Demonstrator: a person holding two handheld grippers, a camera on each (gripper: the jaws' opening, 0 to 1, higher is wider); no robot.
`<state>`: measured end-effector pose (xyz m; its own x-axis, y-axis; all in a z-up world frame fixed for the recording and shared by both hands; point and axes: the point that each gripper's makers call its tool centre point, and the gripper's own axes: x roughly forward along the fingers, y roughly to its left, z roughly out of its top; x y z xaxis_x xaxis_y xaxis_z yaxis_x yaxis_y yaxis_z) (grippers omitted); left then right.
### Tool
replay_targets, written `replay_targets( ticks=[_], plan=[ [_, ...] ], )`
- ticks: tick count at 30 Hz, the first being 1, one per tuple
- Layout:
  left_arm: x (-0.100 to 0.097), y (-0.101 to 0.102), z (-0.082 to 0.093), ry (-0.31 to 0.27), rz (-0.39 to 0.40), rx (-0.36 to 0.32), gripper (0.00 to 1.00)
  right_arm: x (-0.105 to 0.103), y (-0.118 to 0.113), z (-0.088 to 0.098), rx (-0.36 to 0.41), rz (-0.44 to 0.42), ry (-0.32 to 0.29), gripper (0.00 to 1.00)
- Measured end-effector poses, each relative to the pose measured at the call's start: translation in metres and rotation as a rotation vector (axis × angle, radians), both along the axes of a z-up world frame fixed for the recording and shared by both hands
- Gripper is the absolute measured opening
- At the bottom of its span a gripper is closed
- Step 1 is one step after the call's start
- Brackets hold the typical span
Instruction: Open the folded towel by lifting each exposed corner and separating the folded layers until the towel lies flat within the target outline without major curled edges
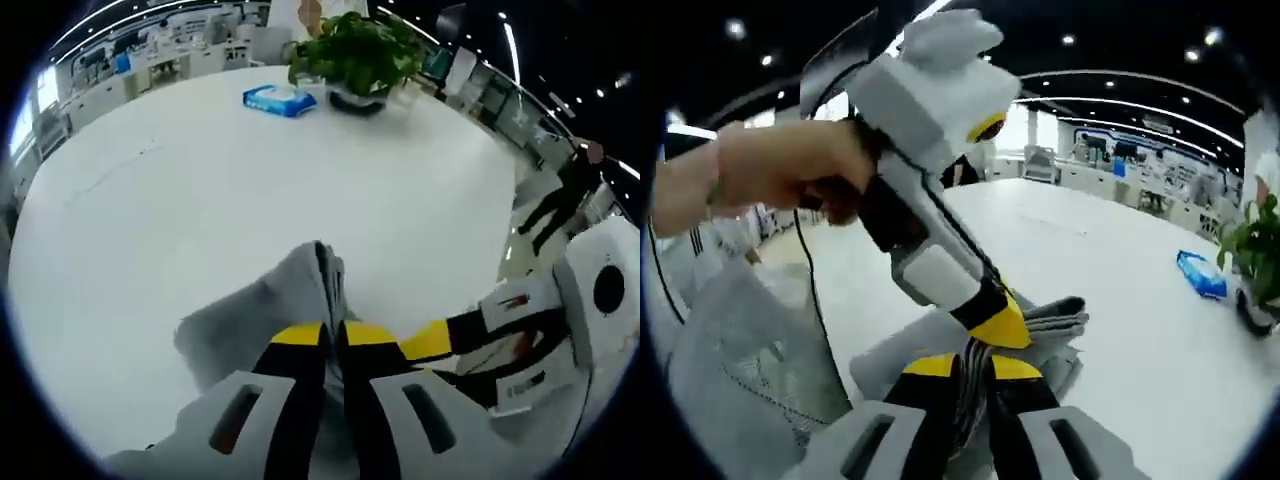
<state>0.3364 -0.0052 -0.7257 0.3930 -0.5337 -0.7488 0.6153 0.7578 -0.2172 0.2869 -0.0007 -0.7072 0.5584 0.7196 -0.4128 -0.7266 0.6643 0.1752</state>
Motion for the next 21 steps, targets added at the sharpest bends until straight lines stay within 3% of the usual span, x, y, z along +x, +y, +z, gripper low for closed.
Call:
replay_targets(
  ticks=[2,4,6,8,9,11,13,16,18,21],
  plan=[
    [0.003,0.012,0.006,-0.004,0.036,-0.016,0.04,0.003,-0.005,0.013,0.083,-0.034,0.007,0.07],
    [0.004,0.021,0.01,0.004,0.062,-0.021,0.04,0.01,-0.013,0.034,0.179,-0.083,-0.043,0.07],
    [0.006,0.032,0.015,-0.004,0.092,-0.022,0.04,0.019,-0.024,0.041,0.199,-0.153,-0.07,0.07],
    [0.007,0.04,0.021,-0.023,0.12,-0.027,0.04,0.025,-0.04,0.017,0.048,-0.215,-0.063,0.04],
    [0.007,0.043,0.023,-0.031,0.125,-0.027,0.04,0.024,-0.044,-0.001,-0.039,-0.207,-0.035,0.0],
    [0.008,0.047,0.028,-0.05,0.137,-0.029,0.04,0.021,-0.046,-0.026,-0.117,-0.203,0.045,0.0],
    [0.009,0.05,0.029,-0.062,0.143,-0.028,0.04,0.014,-0.029,-0.04,-0.119,-0.132,0.102,0.0],
    [0.009,0.053,0.03,-0.067,0.152,-0.029,0.04,0.01,-0.015,-0.054,-0.177,-0.06,0.097,0.0],
    [0.008,0.053,0.03,-0.068,0.154,-0.034,0.04,-0.004,-0.003,-0.069,-0.222,0.019,0.142,0.0],
    [0.008,0.054,0.032,-0.071,0.159,-0.04,0.04,-0.013,0.003,-0.087,-0.317,0.106,0.116,0.0]
  ],
)
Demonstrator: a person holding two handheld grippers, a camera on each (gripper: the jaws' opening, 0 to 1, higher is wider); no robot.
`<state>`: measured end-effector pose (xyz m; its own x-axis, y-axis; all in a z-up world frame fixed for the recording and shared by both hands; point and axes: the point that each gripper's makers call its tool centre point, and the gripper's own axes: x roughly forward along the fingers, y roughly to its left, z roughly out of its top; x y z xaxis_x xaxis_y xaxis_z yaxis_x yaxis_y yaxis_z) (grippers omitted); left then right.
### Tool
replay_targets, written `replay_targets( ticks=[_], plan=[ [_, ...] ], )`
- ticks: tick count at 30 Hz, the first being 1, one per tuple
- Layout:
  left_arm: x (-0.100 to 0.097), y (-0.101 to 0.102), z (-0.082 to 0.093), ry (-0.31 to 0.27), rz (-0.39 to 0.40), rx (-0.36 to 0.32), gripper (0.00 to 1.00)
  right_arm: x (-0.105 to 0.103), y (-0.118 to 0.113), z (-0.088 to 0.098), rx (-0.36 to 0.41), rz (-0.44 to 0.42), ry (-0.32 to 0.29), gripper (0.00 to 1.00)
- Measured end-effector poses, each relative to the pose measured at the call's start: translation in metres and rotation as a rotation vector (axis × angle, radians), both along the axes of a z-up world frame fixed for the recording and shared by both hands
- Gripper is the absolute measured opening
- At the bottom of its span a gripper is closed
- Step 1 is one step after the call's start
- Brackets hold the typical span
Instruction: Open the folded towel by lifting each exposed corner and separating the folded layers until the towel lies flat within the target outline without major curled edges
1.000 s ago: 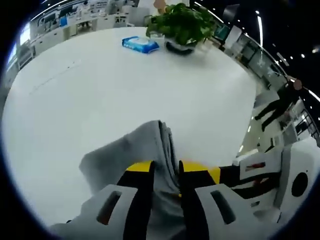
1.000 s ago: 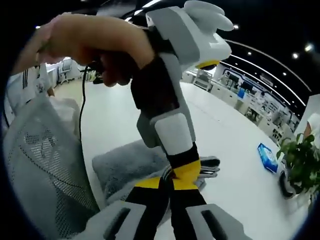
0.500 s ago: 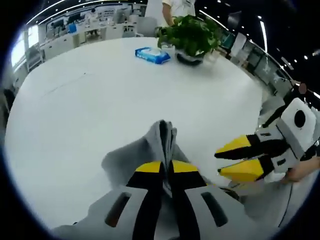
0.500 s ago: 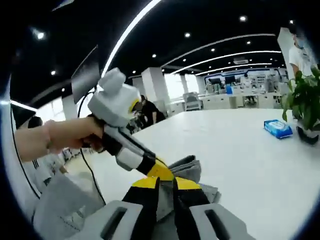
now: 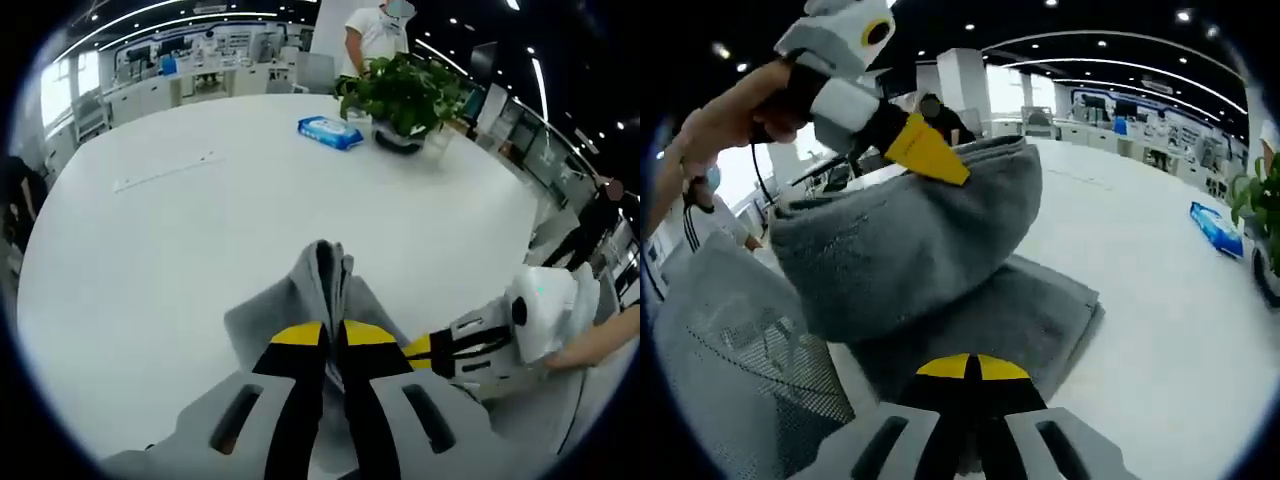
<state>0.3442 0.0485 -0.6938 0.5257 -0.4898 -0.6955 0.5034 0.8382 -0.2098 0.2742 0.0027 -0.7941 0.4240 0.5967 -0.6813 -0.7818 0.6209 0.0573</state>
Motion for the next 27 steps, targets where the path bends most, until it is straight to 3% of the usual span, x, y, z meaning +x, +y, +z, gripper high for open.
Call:
replay_targets(
  ticks=[2,4,14,18,21,27],
  plan=[
    [0.0,0.0,0.001,-0.003,0.001,-0.001,0.04,-0.005,-0.001,-0.012,-0.074,0.065,-0.012,0.0],
    [0.0,0.001,0.002,-0.006,0.007,-0.005,0.04,0.001,0.001,-0.009,-0.1,0.122,-0.101,0.0],
    [0.001,0.023,0.01,-0.021,0.036,-0.007,0.04,0.002,-0.01,-0.008,-0.118,0.086,-0.067,0.0],
    [0.003,0.038,0.015,-0.032,0.044,0.01,0.04,0.007,-0.024,-0.009,-0.123,0.039,-0.043,0.0],
    [0.004,0.053,0.018,-0.02,0.055,0.029,0.04,0.01,-0.036,-0.009,-0.086,-0.041,0.02,0.0],
    [0.002,0.068,0.02,-0.016,0.047,0.072,0.04,0.015,-0.054,-0.009,-0.102,-0.089,0.033,0.0]
  ],
)
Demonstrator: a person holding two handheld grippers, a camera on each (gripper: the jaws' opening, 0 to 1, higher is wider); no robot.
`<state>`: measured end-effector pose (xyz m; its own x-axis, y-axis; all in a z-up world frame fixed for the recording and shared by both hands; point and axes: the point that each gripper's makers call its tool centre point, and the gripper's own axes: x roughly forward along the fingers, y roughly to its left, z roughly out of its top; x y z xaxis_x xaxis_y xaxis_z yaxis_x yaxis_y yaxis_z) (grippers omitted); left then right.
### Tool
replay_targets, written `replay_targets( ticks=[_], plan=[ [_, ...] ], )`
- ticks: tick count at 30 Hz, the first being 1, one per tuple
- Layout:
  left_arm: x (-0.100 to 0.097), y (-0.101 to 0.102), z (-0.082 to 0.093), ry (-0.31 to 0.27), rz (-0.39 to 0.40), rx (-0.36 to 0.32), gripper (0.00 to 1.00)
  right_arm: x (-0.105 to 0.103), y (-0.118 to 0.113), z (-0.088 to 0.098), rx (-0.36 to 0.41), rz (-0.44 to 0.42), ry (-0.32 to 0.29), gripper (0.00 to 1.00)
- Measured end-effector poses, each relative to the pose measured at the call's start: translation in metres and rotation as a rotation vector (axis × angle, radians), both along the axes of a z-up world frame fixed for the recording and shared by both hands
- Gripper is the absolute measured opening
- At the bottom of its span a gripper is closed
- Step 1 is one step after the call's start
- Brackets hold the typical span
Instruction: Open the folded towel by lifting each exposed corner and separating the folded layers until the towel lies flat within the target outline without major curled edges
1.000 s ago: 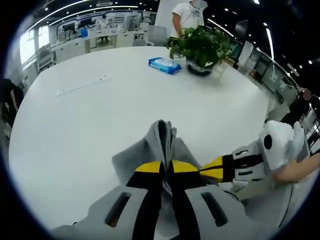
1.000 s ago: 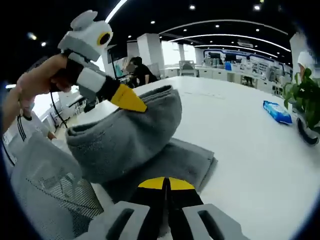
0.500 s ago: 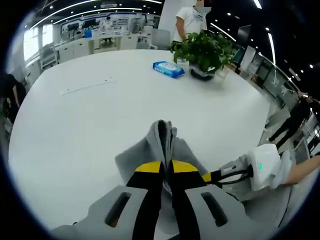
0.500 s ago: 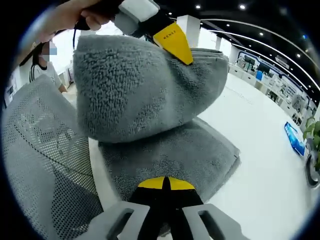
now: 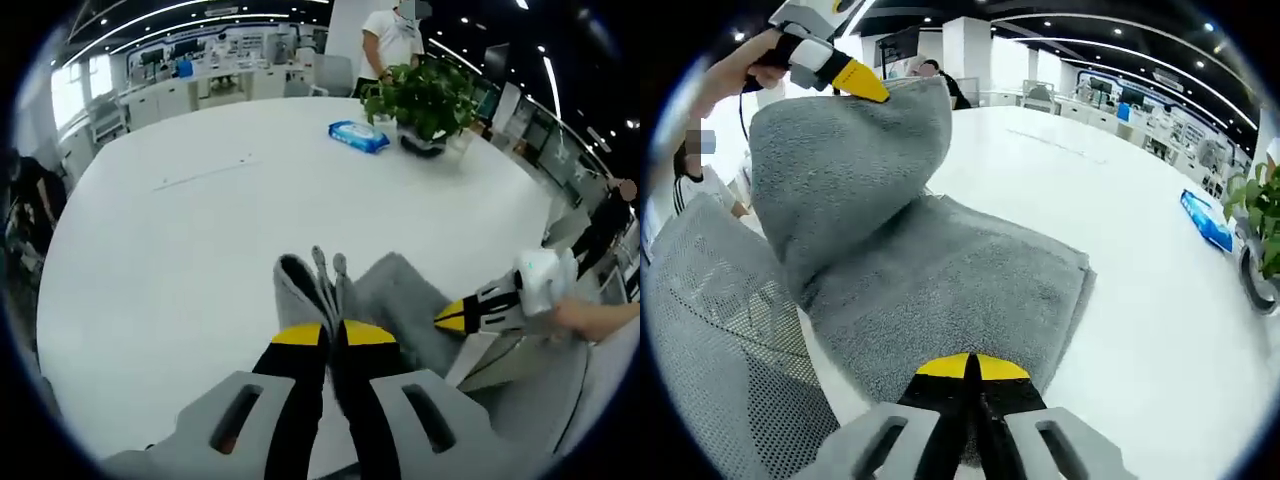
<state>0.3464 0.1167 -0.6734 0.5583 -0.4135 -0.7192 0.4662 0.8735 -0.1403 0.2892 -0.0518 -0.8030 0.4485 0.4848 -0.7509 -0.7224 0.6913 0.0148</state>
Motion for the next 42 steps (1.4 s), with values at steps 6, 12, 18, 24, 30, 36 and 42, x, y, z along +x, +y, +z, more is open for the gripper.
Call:
replay_targets(
  ticks=[6,12,18,24,30,36,42],
  plan=[
    [-0.004,0.007,-0.007,-0.002,0.0,0.025,0.04,0.002,-0.008,0.0,-0.029,-0.017,-0.014,0.0],
    [-0.005,0.016,-0.011,0.0,0.014,0.029,0.05,0.002,-0.011,0.0,-0.039,-0.031,-0.013,0.0],
    [-0.01,0.045,-0.03,0.031,0.058,0.065,0.05,0.002,-0.018,0.0,-0.021,-0.083,0.017,0.0],
    [-0.018,0.076,-0.053,0.105,0.111,0.052,0.05,0.001,-0.017,-0.001,-0.001,-0.102,0.031,0.0],
    [-0.025,0.088,-0.076,0.143,0.138,0.061,0.05,0.001,-0.017,-0.001,-0.002,-0.105,0.027,0.0],
    [-0.028,0.095,-0.092,0.157,0.169,0.057,0.05,0.001,-0.017,-0.001,-0.004,-0.103,0.023,0.0],
    [-0.028,0.1,-0.112,0.163,0.186,0.076,0.05,0.001,-0.017,-0.001,0.004,-0.107,0.025,0.0]
  ],
)
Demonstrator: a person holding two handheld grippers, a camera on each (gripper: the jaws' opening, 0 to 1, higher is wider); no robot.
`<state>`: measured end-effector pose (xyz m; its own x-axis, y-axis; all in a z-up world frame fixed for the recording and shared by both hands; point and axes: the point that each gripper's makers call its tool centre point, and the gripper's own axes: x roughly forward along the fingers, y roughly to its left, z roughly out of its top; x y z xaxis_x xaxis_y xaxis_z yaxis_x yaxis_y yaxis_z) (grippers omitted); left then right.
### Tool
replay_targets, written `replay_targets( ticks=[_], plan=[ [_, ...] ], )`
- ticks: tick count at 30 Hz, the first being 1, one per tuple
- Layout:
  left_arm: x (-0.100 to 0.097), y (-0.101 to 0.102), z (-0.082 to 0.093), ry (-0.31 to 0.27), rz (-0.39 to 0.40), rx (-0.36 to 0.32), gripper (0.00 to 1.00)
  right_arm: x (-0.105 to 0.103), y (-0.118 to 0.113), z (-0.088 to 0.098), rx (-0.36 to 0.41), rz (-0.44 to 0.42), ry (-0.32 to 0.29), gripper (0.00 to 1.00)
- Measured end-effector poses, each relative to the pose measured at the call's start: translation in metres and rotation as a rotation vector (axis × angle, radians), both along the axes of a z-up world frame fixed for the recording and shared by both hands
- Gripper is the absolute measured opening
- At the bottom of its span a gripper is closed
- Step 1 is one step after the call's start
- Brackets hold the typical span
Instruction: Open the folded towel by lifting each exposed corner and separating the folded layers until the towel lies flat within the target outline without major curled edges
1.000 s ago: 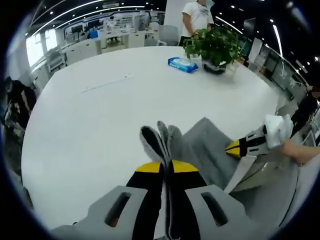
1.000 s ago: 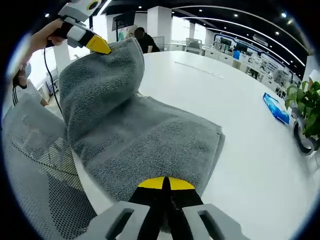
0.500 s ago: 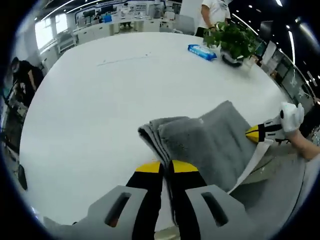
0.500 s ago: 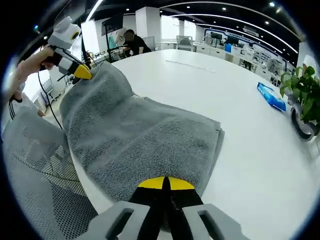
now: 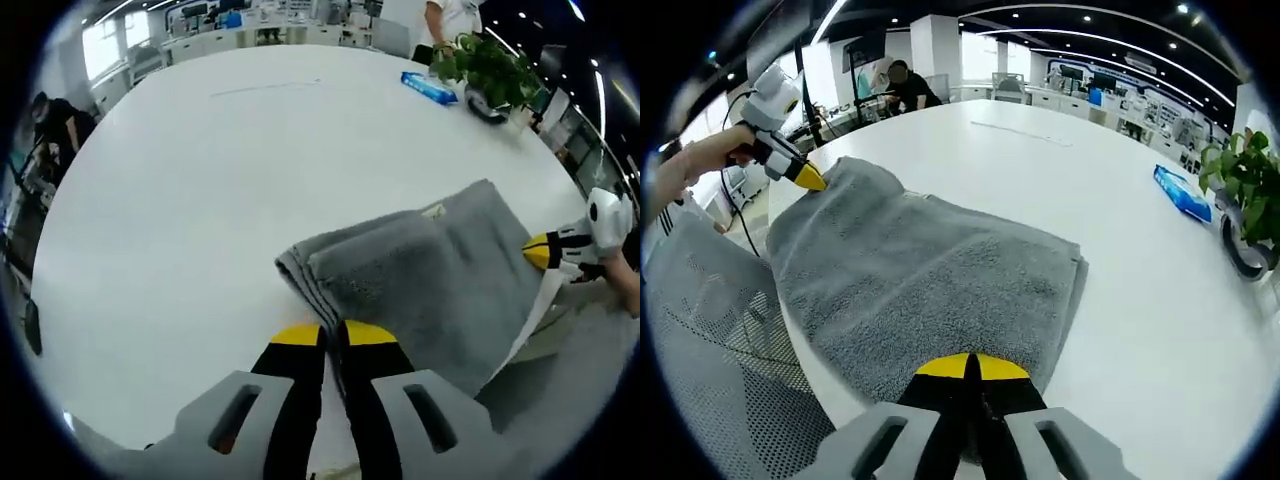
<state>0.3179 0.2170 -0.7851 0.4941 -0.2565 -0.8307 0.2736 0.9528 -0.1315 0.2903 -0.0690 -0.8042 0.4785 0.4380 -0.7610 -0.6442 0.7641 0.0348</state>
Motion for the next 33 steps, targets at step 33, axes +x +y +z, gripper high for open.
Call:
replay_targets(
  ticks=[33],
  plan=[
    [0.002,-0.003,0.045,-0.269,-0.05,0.068,0.28,0.008,0.04,0.052,0.249,0.038,-0.127,0.05]
  ],
)
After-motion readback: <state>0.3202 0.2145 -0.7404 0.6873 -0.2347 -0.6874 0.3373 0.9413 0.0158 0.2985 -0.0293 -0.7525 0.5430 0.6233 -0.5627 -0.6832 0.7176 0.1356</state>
